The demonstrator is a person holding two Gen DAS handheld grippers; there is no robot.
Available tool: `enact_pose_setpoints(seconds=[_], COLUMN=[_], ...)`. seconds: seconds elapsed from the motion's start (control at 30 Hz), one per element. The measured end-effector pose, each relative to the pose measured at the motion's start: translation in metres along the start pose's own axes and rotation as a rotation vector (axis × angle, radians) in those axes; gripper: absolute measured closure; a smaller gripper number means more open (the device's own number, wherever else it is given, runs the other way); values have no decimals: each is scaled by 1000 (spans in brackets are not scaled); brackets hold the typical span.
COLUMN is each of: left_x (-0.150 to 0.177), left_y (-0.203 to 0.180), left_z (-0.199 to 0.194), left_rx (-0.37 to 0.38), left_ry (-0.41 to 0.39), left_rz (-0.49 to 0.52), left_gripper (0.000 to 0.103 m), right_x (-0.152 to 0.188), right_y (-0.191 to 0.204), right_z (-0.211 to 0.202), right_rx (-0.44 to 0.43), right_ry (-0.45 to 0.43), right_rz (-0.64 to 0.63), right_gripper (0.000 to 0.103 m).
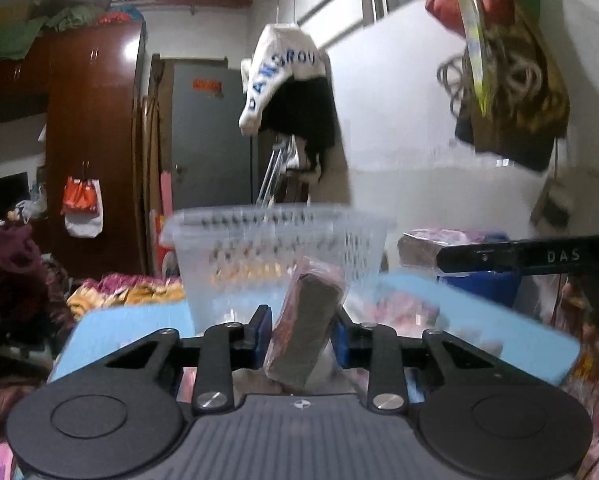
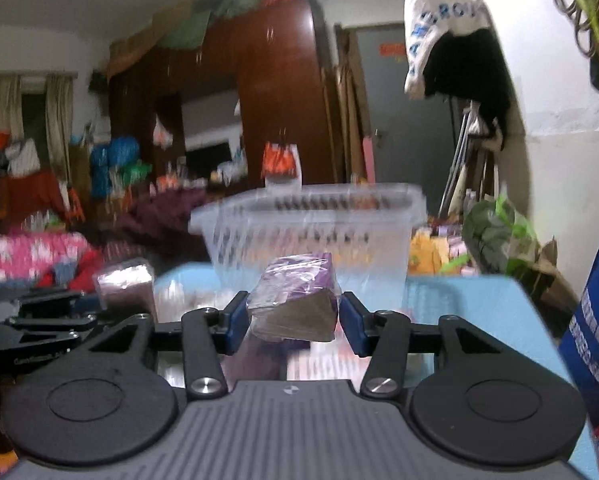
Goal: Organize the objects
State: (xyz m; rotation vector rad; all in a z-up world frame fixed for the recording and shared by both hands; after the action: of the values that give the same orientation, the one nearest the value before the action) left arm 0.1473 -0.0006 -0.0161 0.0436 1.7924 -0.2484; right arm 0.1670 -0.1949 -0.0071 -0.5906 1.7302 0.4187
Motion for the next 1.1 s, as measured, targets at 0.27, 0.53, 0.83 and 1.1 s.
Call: enact_pose_setpoints(seconds=[0.27,0.53,0.83,1.1], left_x=[-101,-102,-109,-7], left_y=[16,35,48,68], left_z=[91,168,120,-11], left_rx=[-21,-68,-99,-81], left_ry=[-6,108,-36,-65], left_rz=[-18,-60,-56,-82], left_gripper=[71,66,0,0], right_x=[-83,-73,-62,29], right_y=[-12,-27,-47,-34], right_z=[75,137,99,3], right_rx=[84,88,73,39], right_ry=[-118,-25,-23,46], right_rz=[-162,-154,11,62], right_gripper=[50,48,0,0])
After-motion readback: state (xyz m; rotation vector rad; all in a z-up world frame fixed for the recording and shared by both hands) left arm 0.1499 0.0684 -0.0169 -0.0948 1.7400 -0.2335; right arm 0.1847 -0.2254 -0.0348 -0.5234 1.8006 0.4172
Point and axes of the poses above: each gripper's, at about its wrist camera, not at the fingertips, and z roughly the way its jaws point, y to its left, x to its underside, the point moved 6 cm from there along z, roughly the way its jaws point, and after that the axes turned 9 degrees about -z, right-handed, at the moved point
